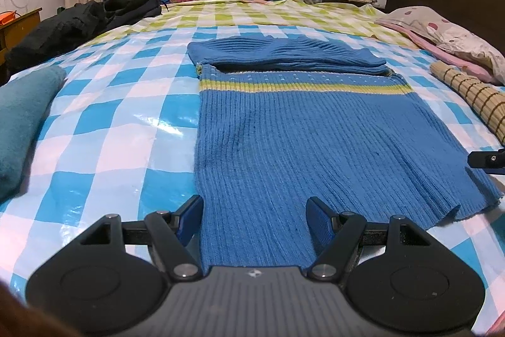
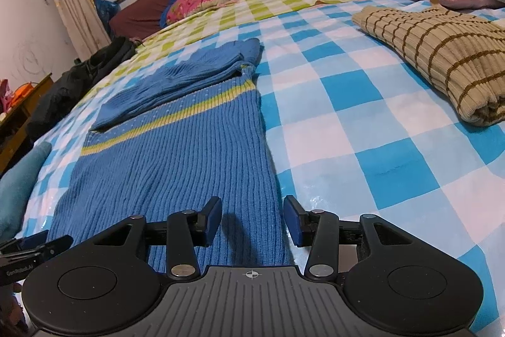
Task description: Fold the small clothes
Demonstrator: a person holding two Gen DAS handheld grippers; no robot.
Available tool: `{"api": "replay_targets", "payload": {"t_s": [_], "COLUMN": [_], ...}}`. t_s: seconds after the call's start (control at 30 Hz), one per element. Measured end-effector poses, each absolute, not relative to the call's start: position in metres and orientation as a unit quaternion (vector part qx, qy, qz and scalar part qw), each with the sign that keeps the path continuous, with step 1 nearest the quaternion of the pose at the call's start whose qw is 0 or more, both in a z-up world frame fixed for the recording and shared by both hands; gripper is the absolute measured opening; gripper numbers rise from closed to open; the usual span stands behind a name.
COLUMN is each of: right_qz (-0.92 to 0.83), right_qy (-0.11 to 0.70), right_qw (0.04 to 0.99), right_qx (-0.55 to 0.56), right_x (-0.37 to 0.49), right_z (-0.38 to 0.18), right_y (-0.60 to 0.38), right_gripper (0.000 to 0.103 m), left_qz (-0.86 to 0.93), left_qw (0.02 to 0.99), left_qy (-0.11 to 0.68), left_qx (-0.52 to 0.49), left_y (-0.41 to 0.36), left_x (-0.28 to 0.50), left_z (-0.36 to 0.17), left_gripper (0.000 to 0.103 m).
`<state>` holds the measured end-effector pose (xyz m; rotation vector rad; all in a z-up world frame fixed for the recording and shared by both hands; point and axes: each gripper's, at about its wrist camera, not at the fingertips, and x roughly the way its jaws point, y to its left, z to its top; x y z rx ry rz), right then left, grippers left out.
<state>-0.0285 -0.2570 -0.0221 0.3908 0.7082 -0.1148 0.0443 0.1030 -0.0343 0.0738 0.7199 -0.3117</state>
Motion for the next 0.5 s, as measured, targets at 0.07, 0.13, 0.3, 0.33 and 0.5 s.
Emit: {"api": "replay_targets", "payload": {"t_s": [0.07, 0.13, 0.3, 0.33, 0.5], "right_qz": [-0.054, -0.052, -0.048, -0.048, -0.045], "right_qy": [0.342, 0.342, 0.351, 0.351, 0.351], "right_qw": [0.918, 0.919, 0.916, 0.917, 0.914], "right_qx": [0.192, 0.192, 0.187, 0.186, 0.196], "right_x": [-0.032, -0.036, -0.045, -0.046, -0.051], "right_z": [-0.021, -0.021, -0.025, -0.025, -0.026], "right_y": [-0.259, -0.26, -0.26, -0.26, -0.263], "right_gripper": [0.048, 0.049, 0.049, 0.049, 0.049], "left_qz": [-0.152, -0.152, -0.153, -0.154, -0.152], "left_qw": [0.924, 0.925, 0.925, 0.925, 0.926], "left_qy": [0.349, 0.346, 0.347, 0.347, 0.346], "left_qx": [0.032, 0.026, 0.017, 0.015, 0.005], "left_y": [0.103, 0.104, 0.107, 0.108, 0.115], "left_x": [0.043, 0.042, 0.042, 0.042, 0.041], "left_z": [-0.033, -0.033, -0.037, -0.037, -0.035], "left_gripper": [0.076, 0.076, 0.076, 0.076, 0.076]}}
